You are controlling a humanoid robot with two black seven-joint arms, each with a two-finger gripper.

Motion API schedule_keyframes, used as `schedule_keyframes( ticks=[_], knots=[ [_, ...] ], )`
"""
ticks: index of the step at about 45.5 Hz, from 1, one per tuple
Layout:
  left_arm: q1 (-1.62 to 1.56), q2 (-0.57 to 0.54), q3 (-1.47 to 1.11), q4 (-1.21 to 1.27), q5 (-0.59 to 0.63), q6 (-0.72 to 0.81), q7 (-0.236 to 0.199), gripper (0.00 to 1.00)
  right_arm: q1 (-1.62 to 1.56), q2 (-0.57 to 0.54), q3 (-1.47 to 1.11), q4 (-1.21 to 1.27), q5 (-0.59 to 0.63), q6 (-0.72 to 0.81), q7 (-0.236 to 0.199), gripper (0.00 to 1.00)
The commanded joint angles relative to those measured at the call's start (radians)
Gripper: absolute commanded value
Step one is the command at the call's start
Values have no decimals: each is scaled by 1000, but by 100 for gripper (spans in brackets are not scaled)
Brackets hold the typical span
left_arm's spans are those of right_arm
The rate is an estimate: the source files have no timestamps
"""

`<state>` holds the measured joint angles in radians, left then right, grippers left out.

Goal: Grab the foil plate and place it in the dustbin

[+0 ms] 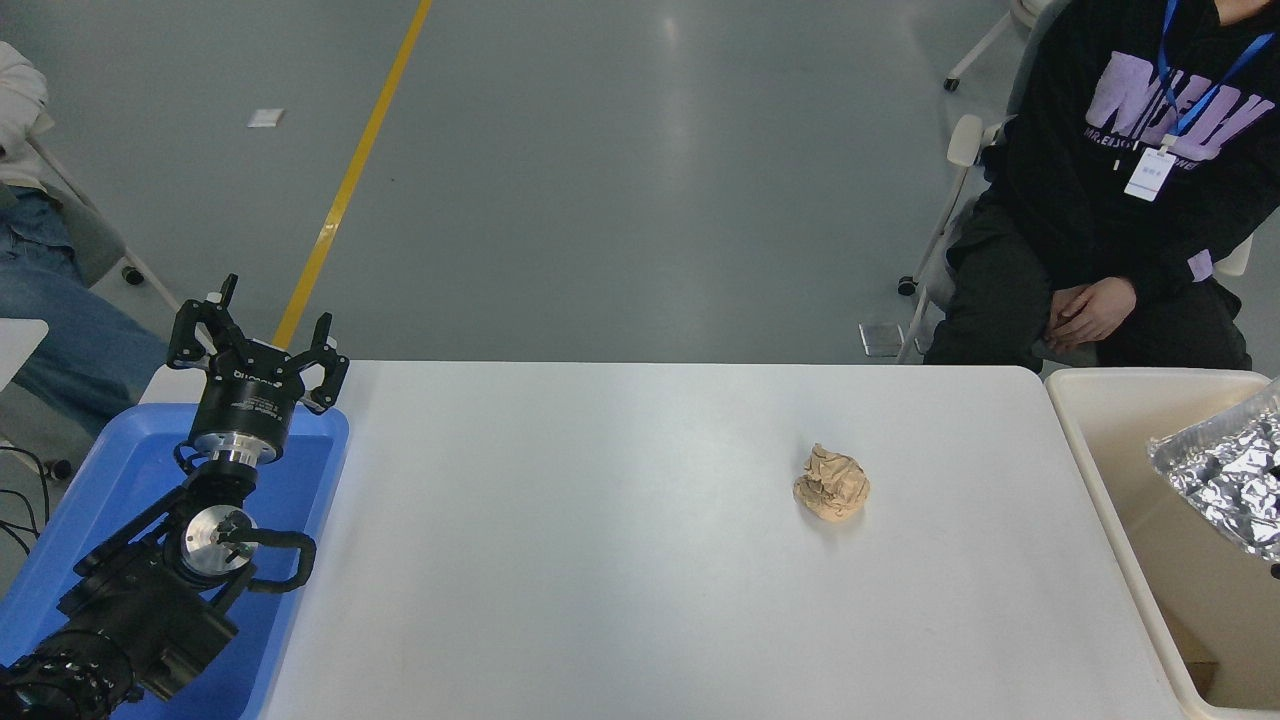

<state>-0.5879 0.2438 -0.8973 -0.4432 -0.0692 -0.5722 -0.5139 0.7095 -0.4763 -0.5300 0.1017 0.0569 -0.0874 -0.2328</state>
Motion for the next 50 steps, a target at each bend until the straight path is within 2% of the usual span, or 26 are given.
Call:
schedule_keyframes(
  ticks=[1,19,20,23,24,33,50],
  knots=[
    [0,0,0,0,0,0,0,99,-42,28,2,-43,-2,-51,0,0],
    [0,0,0,0,0,0,0,99,-73,48,-4,-77,-3,-69,0,0],
    [0,0,0,0,0,1,-2,99,-73,48,-5,-79,-3,-69,0,6],
    [0,0,0,0,0,0,-2,99,-65,41,-5,-82,-8,-80,0,65],
    [-1,0,0,0,0,0,0,99,-64,39,-4,-79,-6,-83,0,68],
    [-1,0,0,0,0,0,0,99,-7,22,10,-22,-2,-88,0,74],
    [-1,0,0,0,-1,0,0,99,255,-232,-56,458,-19,-81,-2,79]
  ],
)
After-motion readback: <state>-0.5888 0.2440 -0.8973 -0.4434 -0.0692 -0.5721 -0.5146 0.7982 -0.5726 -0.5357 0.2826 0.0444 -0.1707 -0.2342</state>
